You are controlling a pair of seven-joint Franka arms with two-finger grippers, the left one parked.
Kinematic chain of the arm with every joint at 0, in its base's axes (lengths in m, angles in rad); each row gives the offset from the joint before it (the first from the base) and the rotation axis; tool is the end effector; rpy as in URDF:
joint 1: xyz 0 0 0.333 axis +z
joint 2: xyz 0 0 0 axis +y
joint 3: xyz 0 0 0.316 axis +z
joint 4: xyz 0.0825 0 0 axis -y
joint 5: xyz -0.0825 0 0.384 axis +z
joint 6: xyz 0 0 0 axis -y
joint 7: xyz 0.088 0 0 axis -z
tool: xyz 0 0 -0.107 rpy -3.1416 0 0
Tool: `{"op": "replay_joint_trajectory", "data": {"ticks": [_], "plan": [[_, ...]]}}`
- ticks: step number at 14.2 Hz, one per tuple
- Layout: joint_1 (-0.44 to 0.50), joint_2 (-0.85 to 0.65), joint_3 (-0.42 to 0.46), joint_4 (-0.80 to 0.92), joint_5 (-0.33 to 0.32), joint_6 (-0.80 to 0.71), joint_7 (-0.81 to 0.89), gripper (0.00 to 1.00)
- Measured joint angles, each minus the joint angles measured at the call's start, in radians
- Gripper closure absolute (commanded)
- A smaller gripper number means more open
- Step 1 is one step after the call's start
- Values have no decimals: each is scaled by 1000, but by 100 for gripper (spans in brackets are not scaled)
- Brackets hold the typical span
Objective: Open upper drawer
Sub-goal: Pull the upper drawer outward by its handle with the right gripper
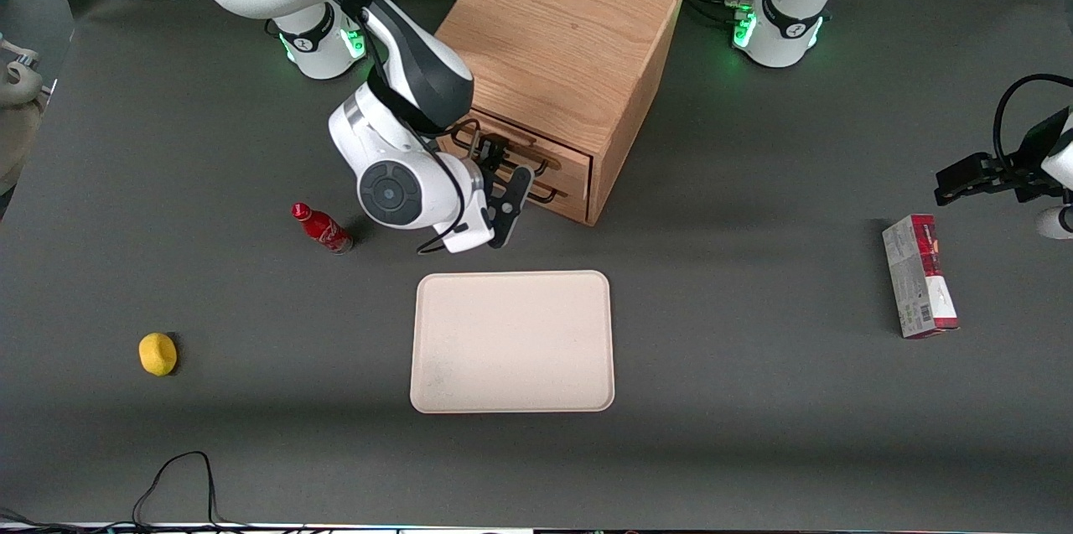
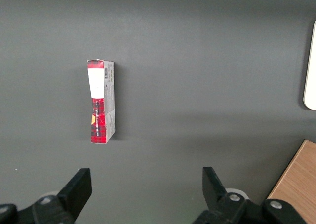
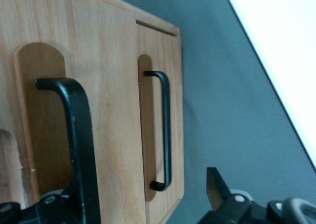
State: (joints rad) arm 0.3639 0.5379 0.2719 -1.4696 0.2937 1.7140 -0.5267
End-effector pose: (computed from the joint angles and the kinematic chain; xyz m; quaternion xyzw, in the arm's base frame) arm 0.5406 0.3967 0.3646 -0.8351 -0.4900 0.1465 0.2026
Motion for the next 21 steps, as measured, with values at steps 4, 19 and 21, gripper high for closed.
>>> {"op": "replay_joint_trajectory", "data": {"ticks": [4,19,21], "plan": [[-39,9,-4,16,0,1,-14,0],[-96,96,-5,146,0,7,-38,0],[-101,103,-6,158,0,7,-38,0]]}}
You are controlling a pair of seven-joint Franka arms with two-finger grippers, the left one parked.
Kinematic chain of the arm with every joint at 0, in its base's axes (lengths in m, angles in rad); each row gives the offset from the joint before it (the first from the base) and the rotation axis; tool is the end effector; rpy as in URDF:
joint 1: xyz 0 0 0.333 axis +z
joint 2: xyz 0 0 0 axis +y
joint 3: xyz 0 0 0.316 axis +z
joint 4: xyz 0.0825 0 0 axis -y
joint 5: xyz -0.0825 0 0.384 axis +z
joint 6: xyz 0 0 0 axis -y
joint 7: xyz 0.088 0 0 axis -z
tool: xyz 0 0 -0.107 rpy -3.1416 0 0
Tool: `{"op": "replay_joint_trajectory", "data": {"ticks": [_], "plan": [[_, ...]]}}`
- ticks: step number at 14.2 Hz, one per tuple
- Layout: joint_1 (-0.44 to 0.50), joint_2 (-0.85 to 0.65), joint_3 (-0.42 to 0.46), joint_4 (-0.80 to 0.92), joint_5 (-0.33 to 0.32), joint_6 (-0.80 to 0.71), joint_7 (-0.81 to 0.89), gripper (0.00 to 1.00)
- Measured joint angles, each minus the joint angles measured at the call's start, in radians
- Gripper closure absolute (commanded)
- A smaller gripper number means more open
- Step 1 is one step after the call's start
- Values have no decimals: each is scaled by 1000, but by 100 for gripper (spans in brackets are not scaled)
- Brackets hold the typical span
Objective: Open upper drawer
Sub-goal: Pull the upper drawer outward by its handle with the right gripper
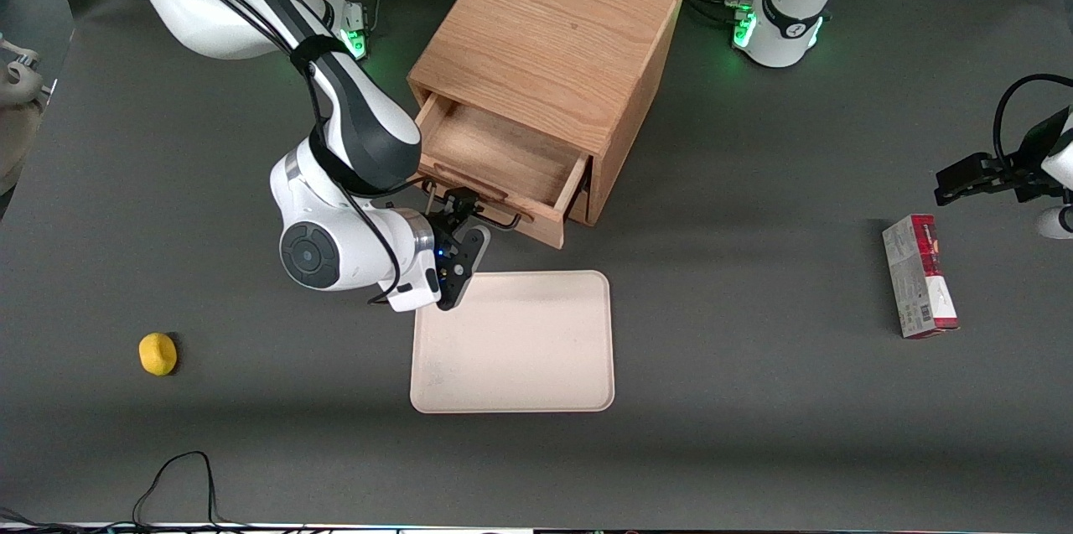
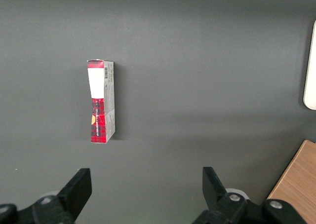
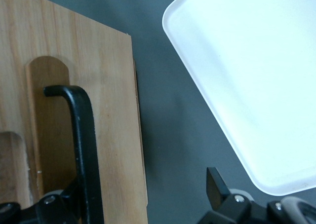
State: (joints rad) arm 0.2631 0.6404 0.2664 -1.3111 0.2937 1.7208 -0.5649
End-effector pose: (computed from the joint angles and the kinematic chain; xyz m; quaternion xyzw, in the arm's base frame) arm 0.6152 0.3438 0.3663 -0.8547 -0.4582 0.0985 0.2231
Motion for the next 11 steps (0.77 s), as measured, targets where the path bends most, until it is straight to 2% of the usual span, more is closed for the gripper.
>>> {"op": "replay_joint_trajectory", "data": {"ticks": [11], "plan": [[-39,33,-1,66,0,2,-9,0]]}}
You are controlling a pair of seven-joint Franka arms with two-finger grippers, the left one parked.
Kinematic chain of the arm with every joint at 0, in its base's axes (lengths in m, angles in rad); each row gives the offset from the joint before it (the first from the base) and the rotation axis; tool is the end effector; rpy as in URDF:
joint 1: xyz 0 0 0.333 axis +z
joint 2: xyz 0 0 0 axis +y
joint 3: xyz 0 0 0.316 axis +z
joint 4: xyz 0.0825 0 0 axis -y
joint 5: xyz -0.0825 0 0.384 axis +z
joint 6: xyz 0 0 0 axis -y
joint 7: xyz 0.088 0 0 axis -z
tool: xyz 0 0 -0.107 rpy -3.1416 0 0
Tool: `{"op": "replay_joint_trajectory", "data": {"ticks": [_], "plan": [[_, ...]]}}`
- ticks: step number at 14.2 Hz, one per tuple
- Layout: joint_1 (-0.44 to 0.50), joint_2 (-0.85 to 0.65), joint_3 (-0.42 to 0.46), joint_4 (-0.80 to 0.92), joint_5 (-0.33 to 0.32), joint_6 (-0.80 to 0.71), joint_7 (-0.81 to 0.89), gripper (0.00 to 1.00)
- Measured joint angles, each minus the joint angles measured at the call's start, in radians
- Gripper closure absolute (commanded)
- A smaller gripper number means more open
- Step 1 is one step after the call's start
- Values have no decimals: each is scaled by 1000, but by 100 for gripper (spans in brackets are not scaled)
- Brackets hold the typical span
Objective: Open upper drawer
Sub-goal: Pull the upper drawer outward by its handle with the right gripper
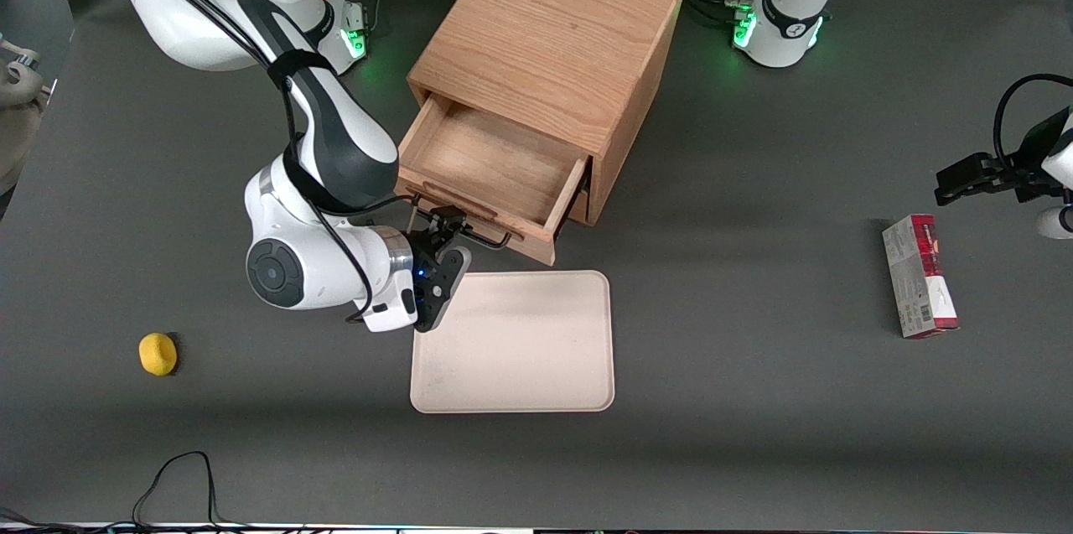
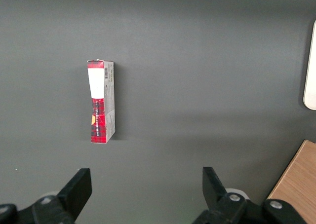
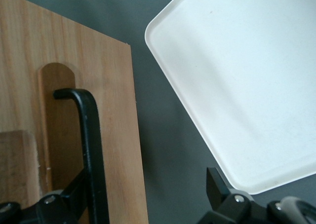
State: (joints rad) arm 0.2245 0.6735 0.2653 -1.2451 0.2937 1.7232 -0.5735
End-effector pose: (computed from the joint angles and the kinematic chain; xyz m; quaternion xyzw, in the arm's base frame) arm 0.6421 0.3199 0.3732 -0.8632 -0.4441 0.0748 0.2282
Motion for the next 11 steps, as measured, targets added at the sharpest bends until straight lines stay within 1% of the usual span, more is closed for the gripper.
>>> {"op": "replay_joint_trajectory", "data": {"ticks": [6,8,11], "plan": [[-27,16,0,26,2,17,-1,0],[-43,17,0,32,19,24,-2,0],[-55,17,0,42,26,24,-5,0]]}}
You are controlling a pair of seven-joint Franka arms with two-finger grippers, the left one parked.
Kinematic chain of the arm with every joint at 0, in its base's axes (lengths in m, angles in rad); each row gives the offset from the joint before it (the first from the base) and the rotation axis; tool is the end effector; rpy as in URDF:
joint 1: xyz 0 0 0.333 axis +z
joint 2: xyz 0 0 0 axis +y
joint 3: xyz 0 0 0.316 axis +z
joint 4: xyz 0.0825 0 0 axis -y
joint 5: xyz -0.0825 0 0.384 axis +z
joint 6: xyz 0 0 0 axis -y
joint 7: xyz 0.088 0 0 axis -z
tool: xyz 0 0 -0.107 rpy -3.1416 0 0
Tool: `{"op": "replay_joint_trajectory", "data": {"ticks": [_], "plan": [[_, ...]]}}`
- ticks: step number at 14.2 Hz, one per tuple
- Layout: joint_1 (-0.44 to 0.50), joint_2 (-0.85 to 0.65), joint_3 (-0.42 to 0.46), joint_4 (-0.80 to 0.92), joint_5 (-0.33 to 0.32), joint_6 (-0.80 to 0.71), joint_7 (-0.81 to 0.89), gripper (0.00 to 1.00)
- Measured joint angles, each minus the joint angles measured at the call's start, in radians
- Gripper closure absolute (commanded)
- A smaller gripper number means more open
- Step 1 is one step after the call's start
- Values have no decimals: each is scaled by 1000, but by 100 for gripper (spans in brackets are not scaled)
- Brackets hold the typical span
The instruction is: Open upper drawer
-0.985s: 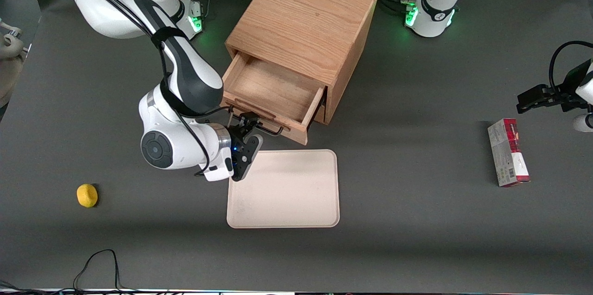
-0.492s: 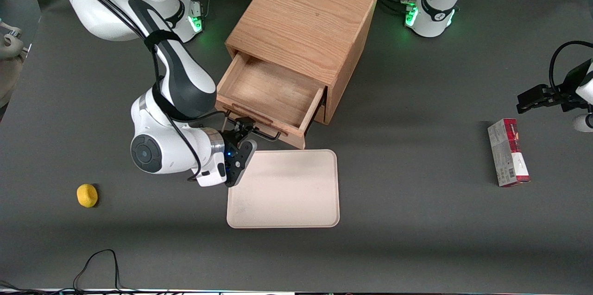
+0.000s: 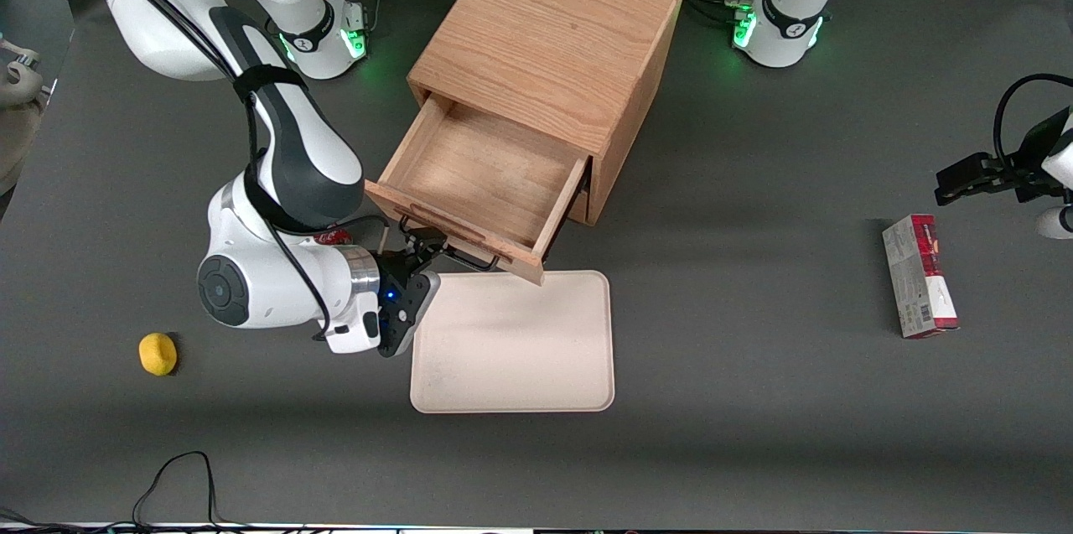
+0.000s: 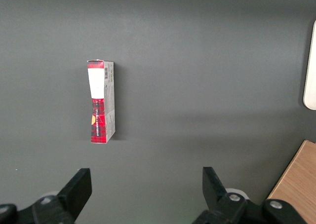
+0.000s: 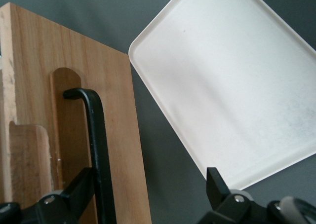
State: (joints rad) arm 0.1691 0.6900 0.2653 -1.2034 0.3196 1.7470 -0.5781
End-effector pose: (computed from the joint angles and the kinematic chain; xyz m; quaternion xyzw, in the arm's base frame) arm 0.6692 0.2856 0.3831 -0.8756 -0.4158 0.0423 0.2420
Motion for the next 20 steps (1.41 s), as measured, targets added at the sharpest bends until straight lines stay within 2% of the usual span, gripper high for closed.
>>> {"op": "replay_joint_trajectory", "data": {"ticks": [17,20], "plan": [[-52,3,-2,38,2,17,-4,0],[-59,2,-40,59,2,17,13,0]]}}
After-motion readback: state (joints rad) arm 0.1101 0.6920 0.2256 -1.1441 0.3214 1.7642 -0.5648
